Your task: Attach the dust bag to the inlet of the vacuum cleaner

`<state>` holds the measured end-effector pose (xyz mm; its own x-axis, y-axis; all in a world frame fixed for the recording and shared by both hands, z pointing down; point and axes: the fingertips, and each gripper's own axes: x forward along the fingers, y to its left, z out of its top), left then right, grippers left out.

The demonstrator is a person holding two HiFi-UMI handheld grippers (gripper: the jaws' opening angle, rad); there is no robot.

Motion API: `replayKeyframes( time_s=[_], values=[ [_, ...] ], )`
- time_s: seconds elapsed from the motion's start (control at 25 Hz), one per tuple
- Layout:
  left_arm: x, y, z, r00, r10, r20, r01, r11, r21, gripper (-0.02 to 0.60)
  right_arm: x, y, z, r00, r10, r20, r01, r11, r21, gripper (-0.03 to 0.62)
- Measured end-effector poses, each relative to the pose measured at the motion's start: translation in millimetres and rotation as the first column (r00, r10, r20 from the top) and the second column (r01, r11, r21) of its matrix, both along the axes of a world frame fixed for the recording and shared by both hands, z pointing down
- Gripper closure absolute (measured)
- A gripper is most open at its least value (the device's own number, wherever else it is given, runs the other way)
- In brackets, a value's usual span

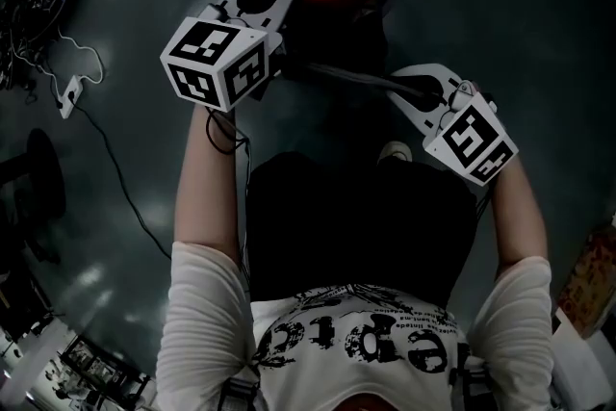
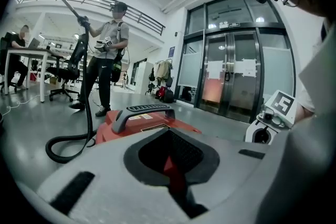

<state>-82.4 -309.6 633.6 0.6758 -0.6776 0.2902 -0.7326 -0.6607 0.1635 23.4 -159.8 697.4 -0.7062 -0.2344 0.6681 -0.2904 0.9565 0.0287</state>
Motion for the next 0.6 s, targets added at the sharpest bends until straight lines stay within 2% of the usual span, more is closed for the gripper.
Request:
replayKeyframes(
  time_s=[0.24,0.48,0.6],
  values=[
    [1.4,0.6,0.6,0.991,0.015,0.135,-0.024,0.998,0.066,0.58,-0.4,-14.9,-1.8,1.0,0.026,0.002,-0.026,1.0,0.018,0.568],
    [-0.1,-0.1,-2.1,0.987,-0.033,0.158,0.014,0.993,0.117,0.58,-1.5,-19.2,-2.9,1.0,0.006,0.006,-0.006,0.999,0.043,0.565],
    [0.5,-0.2,-1.6,0.986,-0.021,0.168,0.002,0.994,0.113,0.579,-4.2,-20.9,-5.1,1.0,0.007,0.015,-0.007,0.999,0.047,0.563]
  ],
)
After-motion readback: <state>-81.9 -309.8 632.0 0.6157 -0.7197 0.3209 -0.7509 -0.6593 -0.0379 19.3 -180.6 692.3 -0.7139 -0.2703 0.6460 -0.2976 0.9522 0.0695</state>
